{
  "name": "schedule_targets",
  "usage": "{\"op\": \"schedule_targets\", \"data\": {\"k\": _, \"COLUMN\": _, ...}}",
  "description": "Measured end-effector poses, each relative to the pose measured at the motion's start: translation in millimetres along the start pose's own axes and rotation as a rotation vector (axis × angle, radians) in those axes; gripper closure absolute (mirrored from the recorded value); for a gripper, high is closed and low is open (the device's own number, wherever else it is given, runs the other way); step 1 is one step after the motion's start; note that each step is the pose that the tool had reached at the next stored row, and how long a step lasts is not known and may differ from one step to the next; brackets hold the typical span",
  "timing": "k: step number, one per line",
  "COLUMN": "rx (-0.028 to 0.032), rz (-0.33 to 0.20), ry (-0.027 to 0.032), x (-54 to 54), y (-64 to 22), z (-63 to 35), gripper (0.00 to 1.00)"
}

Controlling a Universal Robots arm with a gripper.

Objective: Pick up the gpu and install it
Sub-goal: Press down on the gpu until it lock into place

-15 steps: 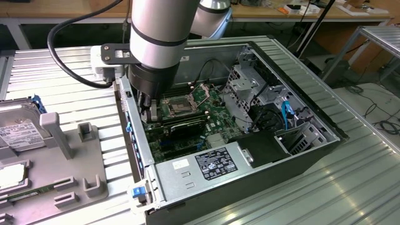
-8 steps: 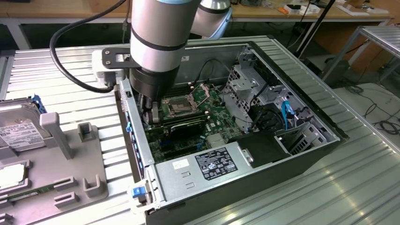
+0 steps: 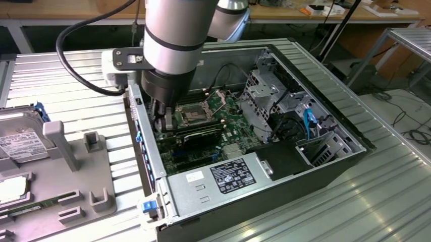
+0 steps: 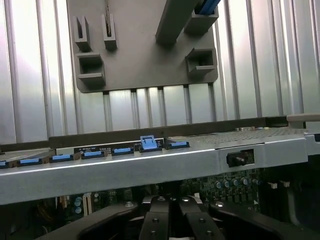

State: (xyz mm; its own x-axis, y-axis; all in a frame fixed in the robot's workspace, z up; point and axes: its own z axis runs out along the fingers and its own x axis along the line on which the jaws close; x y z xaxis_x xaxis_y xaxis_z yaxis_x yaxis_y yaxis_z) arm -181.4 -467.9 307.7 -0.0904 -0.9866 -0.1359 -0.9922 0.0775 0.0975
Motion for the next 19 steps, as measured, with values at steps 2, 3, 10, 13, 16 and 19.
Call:
{"op": "schedule_targets", "data": {"k": 2, "rx": 0.0002, "rz": 0.000, "ry": 0.0009, "x": -0.7, "y": -19.3, "z": 5.6, "gripper": 0.89}}
{"op": "schedule_targets", "data": {"k": 3, "rx": 0.0003, "rz": 0.000, "ry": 0.0031, "x": -1.0, "y": -27.2, "z": 7.8, "gripper": 0.89}}
{"op": "schedule_targets", "data": {"k": 10, "rx": 0.0008, "rz": 0.001, "ry": 0.0091, "x": 2.8, "y": -64.1, "z": 17.4, "gripper": 0.89}}
{"op": "schedule_targets", "data": {"k": 13, "rx": 0.0010, "rz": 0.001, "ry": 0.0120, "x": 6.7, "y": -72.4, "z": 17.7, "gripper": 0.89}}
{"op": "schedule_targets", "data": {"k": 16, "rx": 0.0122, "rz": -0.001, "ry": 0.0120, "x": 8.2, "y": -72.0, "z": 21.7, "gripper": 0.89}}
{"op": "schedule_targets", "data": {"k": 19, "rx": 0.0143, "rz": -0.001, "ry": 0.0122, "x": 8.4, "y": -72.1, "z": 23.4, "gripper": 0.89}}
